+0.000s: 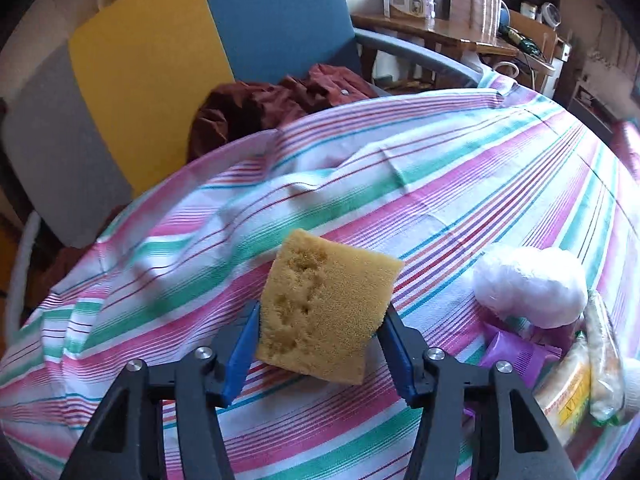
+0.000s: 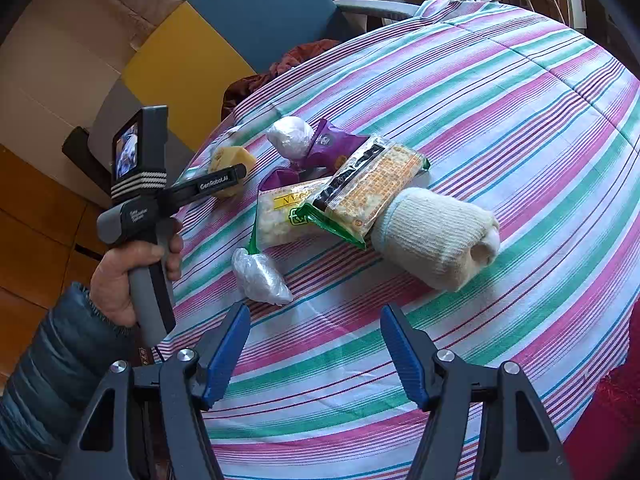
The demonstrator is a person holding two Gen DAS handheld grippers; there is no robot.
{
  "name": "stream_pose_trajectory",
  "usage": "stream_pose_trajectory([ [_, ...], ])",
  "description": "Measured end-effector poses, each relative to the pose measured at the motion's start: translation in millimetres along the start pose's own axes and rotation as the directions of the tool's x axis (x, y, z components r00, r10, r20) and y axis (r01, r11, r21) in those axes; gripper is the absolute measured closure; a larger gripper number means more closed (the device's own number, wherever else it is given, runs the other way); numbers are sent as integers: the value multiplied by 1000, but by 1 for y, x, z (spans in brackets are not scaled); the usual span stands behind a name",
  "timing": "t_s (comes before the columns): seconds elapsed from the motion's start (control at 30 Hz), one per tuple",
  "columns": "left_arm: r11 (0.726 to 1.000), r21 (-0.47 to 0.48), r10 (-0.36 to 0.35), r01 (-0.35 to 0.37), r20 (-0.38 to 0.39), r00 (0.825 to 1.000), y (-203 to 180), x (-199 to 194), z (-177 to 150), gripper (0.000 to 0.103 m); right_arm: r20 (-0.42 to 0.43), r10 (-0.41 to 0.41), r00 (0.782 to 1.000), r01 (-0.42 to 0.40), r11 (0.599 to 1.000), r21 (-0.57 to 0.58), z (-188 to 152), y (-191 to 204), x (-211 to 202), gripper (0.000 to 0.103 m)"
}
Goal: Organize objects
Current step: 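Lift the small sponge toward the tray with the left gripper while the right grasps the cracker packet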
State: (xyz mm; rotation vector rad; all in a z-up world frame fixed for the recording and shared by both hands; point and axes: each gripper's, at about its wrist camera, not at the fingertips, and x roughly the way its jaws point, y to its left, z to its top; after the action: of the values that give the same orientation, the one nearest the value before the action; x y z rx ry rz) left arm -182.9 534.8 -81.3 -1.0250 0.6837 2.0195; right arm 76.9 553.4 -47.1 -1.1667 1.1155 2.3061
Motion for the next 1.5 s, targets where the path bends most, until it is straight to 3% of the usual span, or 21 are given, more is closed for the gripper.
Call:
stream_pose_trajectory([
  [0.33,990,-130,-56,53,-23,998,3,-61,-50,47,35,-7,999,5,999,52,1,-10,-8,34],
  [0.53,979,-185,-83,87,28,996,9,-121,-85,47,65,-24,998,20,998,65,4,-11,-17,34],
  [0.7,980,-167,-91,104,87,992,9,-171,-113,47,79,-56,995,50,996,74,28,-10,-24,34],
  [1.03,955,-248,-134,163,131,982,28,-231,-168,47,9,-153,988,148,971,190,82,-33,30,34],
  [1.17,949,-278,-119,152,135,984,40,-247,-188,47,5,-122,992,118,965,236,89,-38,45,34],
  [1.33,945,-305,-80,120,140,987,56,-262,-210,47,6,-154,988,151,971,184,92,-33,60,32],
  [1.5,929,-356,-58,104,136,989,72,-270,-230,47,-9,-190,982,190,979,68,87,-21,66,47],
])
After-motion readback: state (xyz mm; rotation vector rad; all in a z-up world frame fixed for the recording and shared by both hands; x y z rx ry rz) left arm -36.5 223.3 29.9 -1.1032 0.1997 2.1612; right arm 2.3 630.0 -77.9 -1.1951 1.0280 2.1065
